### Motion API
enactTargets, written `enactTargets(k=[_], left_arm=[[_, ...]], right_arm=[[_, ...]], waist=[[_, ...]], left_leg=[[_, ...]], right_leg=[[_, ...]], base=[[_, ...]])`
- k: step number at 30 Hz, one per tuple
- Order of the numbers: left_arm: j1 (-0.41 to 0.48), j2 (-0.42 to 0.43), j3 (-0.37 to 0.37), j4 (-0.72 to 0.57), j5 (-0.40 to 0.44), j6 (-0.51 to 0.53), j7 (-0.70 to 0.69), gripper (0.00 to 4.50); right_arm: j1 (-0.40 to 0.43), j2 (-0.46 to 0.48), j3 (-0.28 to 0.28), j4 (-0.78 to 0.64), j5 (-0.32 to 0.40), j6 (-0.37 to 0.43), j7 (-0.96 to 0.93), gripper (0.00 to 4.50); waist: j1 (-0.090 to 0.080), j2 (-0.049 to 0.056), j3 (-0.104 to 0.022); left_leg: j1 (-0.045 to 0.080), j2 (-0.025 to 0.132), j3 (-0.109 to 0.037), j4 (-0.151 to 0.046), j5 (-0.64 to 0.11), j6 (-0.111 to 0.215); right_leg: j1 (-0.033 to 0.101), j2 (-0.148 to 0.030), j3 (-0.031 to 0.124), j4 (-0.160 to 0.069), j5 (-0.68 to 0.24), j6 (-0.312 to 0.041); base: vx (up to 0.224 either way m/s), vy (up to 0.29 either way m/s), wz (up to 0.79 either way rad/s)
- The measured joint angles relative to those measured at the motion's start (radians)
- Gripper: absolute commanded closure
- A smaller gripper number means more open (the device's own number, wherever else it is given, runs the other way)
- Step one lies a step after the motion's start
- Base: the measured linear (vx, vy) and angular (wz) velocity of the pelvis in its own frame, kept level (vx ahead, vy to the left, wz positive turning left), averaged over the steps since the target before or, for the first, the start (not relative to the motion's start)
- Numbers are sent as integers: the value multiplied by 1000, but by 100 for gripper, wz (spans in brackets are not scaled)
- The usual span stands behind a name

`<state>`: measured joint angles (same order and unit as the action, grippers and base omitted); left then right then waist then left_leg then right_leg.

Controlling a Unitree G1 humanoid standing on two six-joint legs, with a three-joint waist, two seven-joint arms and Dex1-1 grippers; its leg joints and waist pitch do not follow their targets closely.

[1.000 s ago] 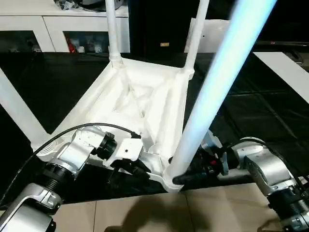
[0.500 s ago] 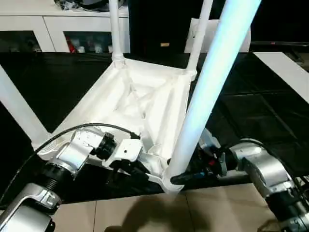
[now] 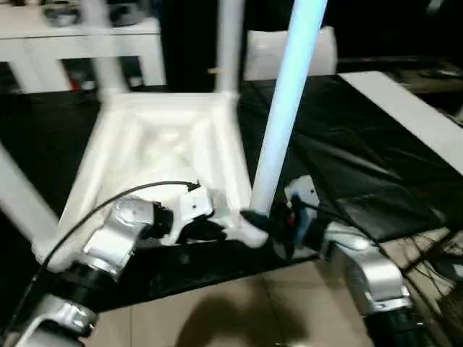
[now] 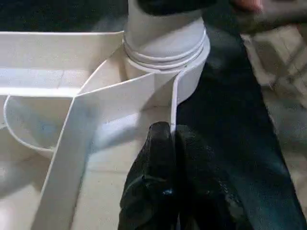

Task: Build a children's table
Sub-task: Rotate leg to tighten

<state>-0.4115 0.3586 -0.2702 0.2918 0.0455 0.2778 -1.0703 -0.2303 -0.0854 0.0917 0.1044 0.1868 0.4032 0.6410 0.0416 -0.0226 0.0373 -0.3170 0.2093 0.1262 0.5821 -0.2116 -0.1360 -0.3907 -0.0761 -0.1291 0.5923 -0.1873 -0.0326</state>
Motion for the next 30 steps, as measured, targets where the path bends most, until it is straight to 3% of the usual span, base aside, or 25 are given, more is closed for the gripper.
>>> enactTargets(k=[7, 10, 13, 14, 19, 24, 26, 30], left_arm=[[-11, -105, 27, -11, 56, 108, 182, 450], [-12, -129, 27, -21, 58, 137, 217, 450], [-15, -133, 27, -29, 58, 142, 232, 450], [-17, -133, 26, -30, 58, 142, 233, 450], [-30, -128, 22, -30, 66, 138, 222, 450], [-30, -73, -2, -22, 47, 64, 136, 450], [-32, -32, -14, -11, 33, 9, 75, 450], [-33, 34, -22, 15, 13, -83, -30, 450]], right_arm=[[-97, 166, -53, 113, -89, -16, -306, 243], [-105, 183, -54, 124, -105, -32, -360, 173], [-109, 201, -61, 125, -98, -46, -375, 162], [-110, 202, -63, 125, -97, -51, -376, 132], [-109, 201, -63, 120, -84, -67, -361, 99], [-32, 125, -39, 47, -54, -95, -209, 52], [1, 21, -3, 14, -29, -108, -87, 35], [25, -94, 16, -6, 3, -137, 89, 6]], waist=[[-21, -1, 0], [-14, -2, -1], [-7, -2, -1], [-5, -2, -1], [1, -1, 0], [13, -2, 0], [20, -3, 1], [34, -5, 2]], left_leg=[[1, 0, 1, -1, -2, 3], [1, -2, 2, -5, -4, 7], [1, -2, 4, -8, -6, 9], [1, -2, 4, -11, -6, 9], [-3, -2, 9, -14, -5, 9], [-5, -2, 13, -14, -6, 10], [-5, -2, 14, -13, -7, 12], [-5, -1, 15, -12, -7, 12]], right_leg=[[3, 0, 4, -8, 0, 0], [3, 0, 9, -8, 4, 1], [1, 0, 11, -7, 19, 4], [-1, 0, 11, -6, 18, 4], [-11, 1, 15, 1, 18, -3], [-13, 1, 18, 1, 17, -2], [-13, 0, 19, 1, 17, -2], [-14, 0, 19, 2, 17, -2]], base=[[0, 0, 0], [0, 0, 0], [0, 0, 0], [0, 0, 0], [0, 0, 0], [0, 0, 0], [0, 0, 0], [0, 0, 0]])
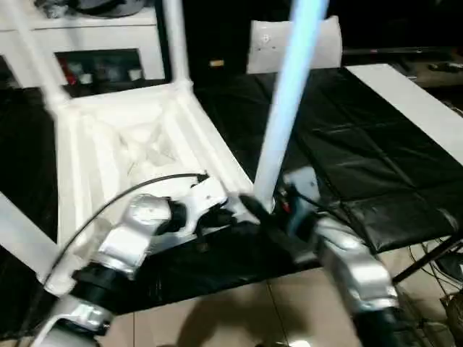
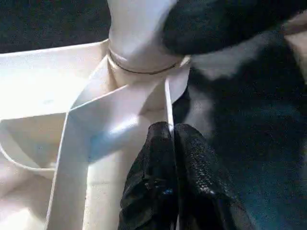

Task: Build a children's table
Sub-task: Rotate leg to tighten

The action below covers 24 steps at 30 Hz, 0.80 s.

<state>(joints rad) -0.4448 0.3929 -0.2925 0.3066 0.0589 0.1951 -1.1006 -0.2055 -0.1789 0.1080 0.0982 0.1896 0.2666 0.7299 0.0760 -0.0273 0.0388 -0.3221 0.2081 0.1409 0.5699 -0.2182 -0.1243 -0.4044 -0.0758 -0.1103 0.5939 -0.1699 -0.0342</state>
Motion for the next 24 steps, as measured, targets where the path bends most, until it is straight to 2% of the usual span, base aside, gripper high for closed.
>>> enactTargets(k=[3, 6, 8, 13, 14, 17, 18, 19, 21, 24], left_arm=[[-9, 54, -12, 28, -27, -68, -110, 450], [-19, 106, -23, 47, -45, -108, -223, 450], [-33, 123, -33, 63, -46, -130, -266, 450], [-54, 137, -62, 87, -54, -173, -333, 450], [-69, 143, -74, 101, -56, -188, -364, 450], [-83, 147, -92, 112, -56, -215, -409, 450], [-88, 145, -98, 115, -56, -223, -419, 450], [-94, 144, -103, 122, -56, -227, -430, 450], [-113, 131, -118, 142, -54, -246, -446, 450], [-125, 118, -126, 159, -53, -267, -449, 450]], right_arm=[[2, -123, 2, -19, 46, -1, 168, 6], [1, -232, -12, -28, 87, 21, 329, 6], [-1, -266, 0, -40, 97, 27, 400, 6], [-40, -306, 43, -19, 99, 10, 500, 6], [-64, -314, 55, 2, 101, 1, 532, 32], [-94, -316, 63, 20, 117, -8, 584, 32], [-103, -316, 69, 29, 121, -7, 601, 57], [-107, -316, 76, 31, 123, -6, 613, 57], [-113, -313, 102, 33, 131, 4, 657, 79], [-120, -303, 144, 44, 131, 7, 696, 105]], waist=[[18, -1, 0], [26, -3, 0], [28, -3, 0], [38, -5, 0], [41, -7, 1], [49, -8, 0], [52, -9, 0], [55, -9, 0], [66, -9, 0], [71, -10, 0]], left_leg=[[0, 0, 1, 1, 0, 0], [0, 0, 1, 2, 0, 1], [0, 0, 1, 2, 2, 3], [0, 0, 2, 2, 2, 3], [0, 1, 2, 3, 2, 3], [0, 1, 2, 3, 2, 3], [-1, 1, 2, 3, 2, 4], [-1, 1, 2, 4, 2, 5], [-1, 1, 3, 4, 2, 6], [-2, 1, 3, 6, 2, 7]], right_leg=[[0, -1, 0, 0, -3, 4], [1, -1, 0, 1, -1, 2], [1, -1, 0, 1, 0, 0], [1, -1, 0, 2, 0, 0], [1, -1, 0, 2, 0, 0], [1, -2, 0, 2, 0, 0], [1, -2, 0, 2, 0, 0], [1, -2, 0, 2, 0, 0], [1, -2, 0, 2, 0, 0], [1, -2, 0, 3, 0, 0]], base=[[0, 0, 0], [0, 0, 0], [0, 0, 0], [0, 0, 0], [0, 0, 0], [0, 0, 0], [0, 0, 0], [0, 0, 0], [0, 0, 0], [0, 0, 0]])
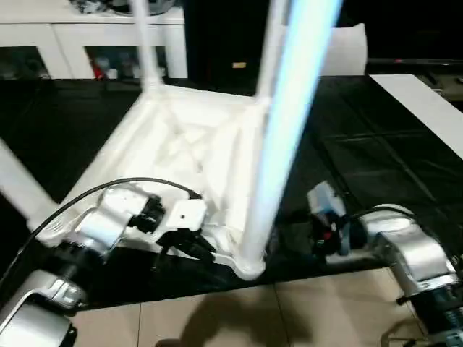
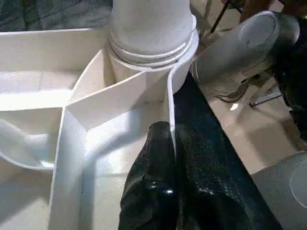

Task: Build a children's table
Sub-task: Rotate leg to tighten

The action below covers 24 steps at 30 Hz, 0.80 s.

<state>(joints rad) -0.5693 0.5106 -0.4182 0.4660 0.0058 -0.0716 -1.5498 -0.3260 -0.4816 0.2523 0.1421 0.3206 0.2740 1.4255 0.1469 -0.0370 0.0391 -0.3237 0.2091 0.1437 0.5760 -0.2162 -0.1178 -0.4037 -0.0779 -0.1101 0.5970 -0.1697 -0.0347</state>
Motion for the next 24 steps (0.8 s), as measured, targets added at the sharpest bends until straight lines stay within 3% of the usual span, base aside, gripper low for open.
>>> enactTargets(k=[17, 24], left_arm=[[-21, -5, -13, 41, 0, -44, -28, 450], [-15, -2, -10, 39, -3, -30, -19, 450]], right_arm=[[-69, 46, 40, 102, -1, 1, 26, 234], [-43, 59, 26, 86, 2, 11, 9, 245]], waist=[[-1, -1, -1], [-1, -1, -1]], left_leg=[[0, 0, 0, 3, -1, -3], [1, 1, 0, 3, -3, -5]], right_leg=[[0, 0, 0, 4, 0, 0], [0, 0, 0, 4, 0, 0]], base=[[0, 0, 0], [0, 0, 0]])
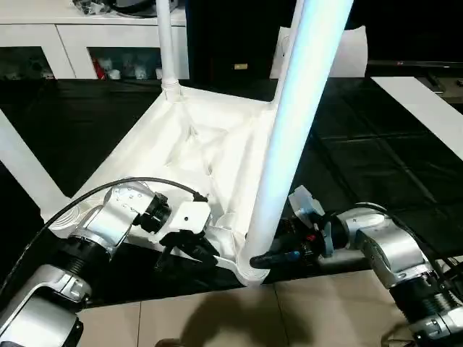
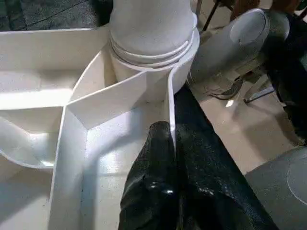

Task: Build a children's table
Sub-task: Rotate leg to tighten

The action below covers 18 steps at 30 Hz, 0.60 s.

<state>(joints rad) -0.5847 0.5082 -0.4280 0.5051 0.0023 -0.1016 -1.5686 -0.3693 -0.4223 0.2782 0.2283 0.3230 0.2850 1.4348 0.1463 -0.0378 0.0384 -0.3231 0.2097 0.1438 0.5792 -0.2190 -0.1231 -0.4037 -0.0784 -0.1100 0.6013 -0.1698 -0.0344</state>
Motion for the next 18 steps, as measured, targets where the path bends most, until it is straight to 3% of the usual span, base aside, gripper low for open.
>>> enactTargets(k=[9, 13, 18], left_arm=[[129, 22, 76, -168, -11, 172, 105, 450], [190, 7, 123, -259, 3, 314, 236, 450], [211, -81, 152, -303, 35, 435, 409, 450]], right_arm=[[168, 85, -66, -148, 20, 40, -216, 246], [214, 183, -109, -187, -29, 56, -424, 246], [207, 279, -146, -180, -98, 63, -674, 250]], waist=[[-14, 4, -2], [-59, 6, -3], [-106, 9, -4]], left_leg=[[9, 0, 1, -1, 1, -3], [11, -1, 1, 0, 3, -5], [10, 0, -4, 0, 3, -5]], right_leg=[[5, 0, 1, 1, -4, 6], [5, 1, 2, 0, -4, 6], [10, 1, -13, -24, -4, 7]], base=[[0, 0, 0], [0, 0, 0], [0, 0, 0]])
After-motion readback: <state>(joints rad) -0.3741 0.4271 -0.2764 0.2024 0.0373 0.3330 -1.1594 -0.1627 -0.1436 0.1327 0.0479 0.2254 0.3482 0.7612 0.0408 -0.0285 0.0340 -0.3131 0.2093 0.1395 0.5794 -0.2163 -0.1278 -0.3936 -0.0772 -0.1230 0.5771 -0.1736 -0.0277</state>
